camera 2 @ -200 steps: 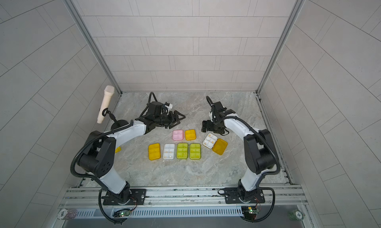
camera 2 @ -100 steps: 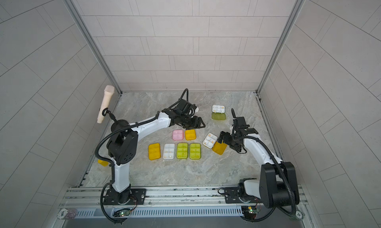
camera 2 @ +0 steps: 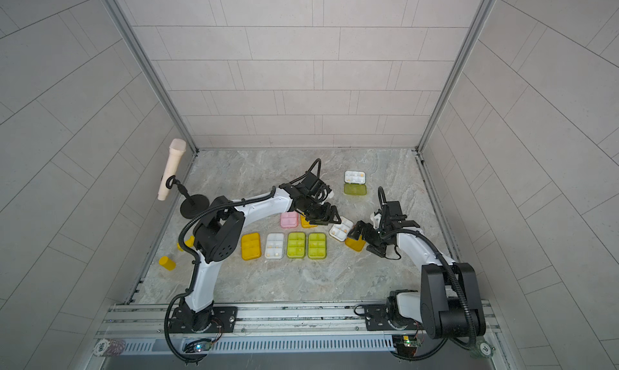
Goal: Close pillboxes
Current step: Close the lid on the pillbox.
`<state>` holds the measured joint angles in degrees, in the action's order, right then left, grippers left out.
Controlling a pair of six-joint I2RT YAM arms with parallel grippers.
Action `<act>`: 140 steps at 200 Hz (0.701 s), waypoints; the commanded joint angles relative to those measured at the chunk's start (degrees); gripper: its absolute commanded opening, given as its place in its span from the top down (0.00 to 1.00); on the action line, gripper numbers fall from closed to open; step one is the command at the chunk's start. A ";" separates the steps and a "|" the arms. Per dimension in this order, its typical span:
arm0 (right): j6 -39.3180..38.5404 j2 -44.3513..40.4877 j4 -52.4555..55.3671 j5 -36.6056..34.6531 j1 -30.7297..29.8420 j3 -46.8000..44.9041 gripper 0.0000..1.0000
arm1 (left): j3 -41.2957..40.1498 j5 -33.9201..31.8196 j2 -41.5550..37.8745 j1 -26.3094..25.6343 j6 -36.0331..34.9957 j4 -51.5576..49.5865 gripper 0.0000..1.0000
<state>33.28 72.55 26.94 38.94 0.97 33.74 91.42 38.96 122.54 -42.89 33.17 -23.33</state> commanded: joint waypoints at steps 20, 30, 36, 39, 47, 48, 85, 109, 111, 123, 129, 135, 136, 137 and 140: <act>0.48 1.55 -3.14 1.55 0.76 -0.60 0.00 | 0.21 1.41 2.33 -0.52 0.49 1.42 0.27; 0.38 2.29 -3.47 1.68 0.79 -0.75 0.00 | -0.20 1.76 2.55 -0.62 0.66 1.84 0.27; 0.52 2.58 -4.05 2.09 0.79 -1.01 0.00 | -0.31 2.04 2.81 -0.78 0.75 2.10 0.27; 0.56 2.73 -4.35 2.23 0.79 -1.19 0.00 | -0.37 2.14 2.87 -0.85 0.83 2.19 0.27; 0.56 3.09 -4.82 2.36 0.91 -1.35 0.00 | -0.36 2.26 3.16 -0.88 0.95 2.39 0.27; 0.60 3.11 -4.89 2.36 0.89 -1.37 0.00 | -0.36 2.26 3.19 -0.92 0.99 2.40 0.27; 1.31 3.45 -6.77 2.63 1.05 -1.97 0.00 | -0.36 2.78 3.98 -1.05 1.42 3.20 0.26; 2.47 3.06 -7.79 2.64 1.31 -2.42 0.00 | -0.46 3.05 4.19 -1.14 1.97 3.99 0.26; 2.56 2.97 -7.83 2.63 1.36 -2.55 0.00 | -0.45 3.05 4.22 -1.20 1.98 4.06 0.26; 3.01 2.27 -8.45 2.91 1.40 -2.75 0.00 | -0.36 3.42 4.44 -1.23 2.08 4.24 0.26; 3.19 1.97 -8.60 3.10 1.54 -2.79 0.00 | -0.41 3.57 4.49 -1.23 2.24 4.41 0.26; 3.20 1.62 -8.88 3.52 1.49 -2.80 0.00 | -0.45 3.73 4.56 -1.23 2.42 4.60 0.27; 3.20 1.58 -8.90 3.60 1.49 -2.80 0.00 | -0.45 3.74 4.60 -1.23 2.47 4.65 0.26; 3.24 1.47 -8.96 3.69 1.49 -2.80 0.00 | -0.45 3.79 4.66 -1.23 2.49 4.67 0.26; 3.35 1.32 -9.11 3.96 1.63 -2.94 0.00 | -0.45 3.84 4.66 -1.23 2.60 4.76 0.26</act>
<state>35.66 75.31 19.31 42.35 2.07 32.01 91.35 41.39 126.02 -43.62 35.14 -19.86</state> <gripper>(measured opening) 0.997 0.735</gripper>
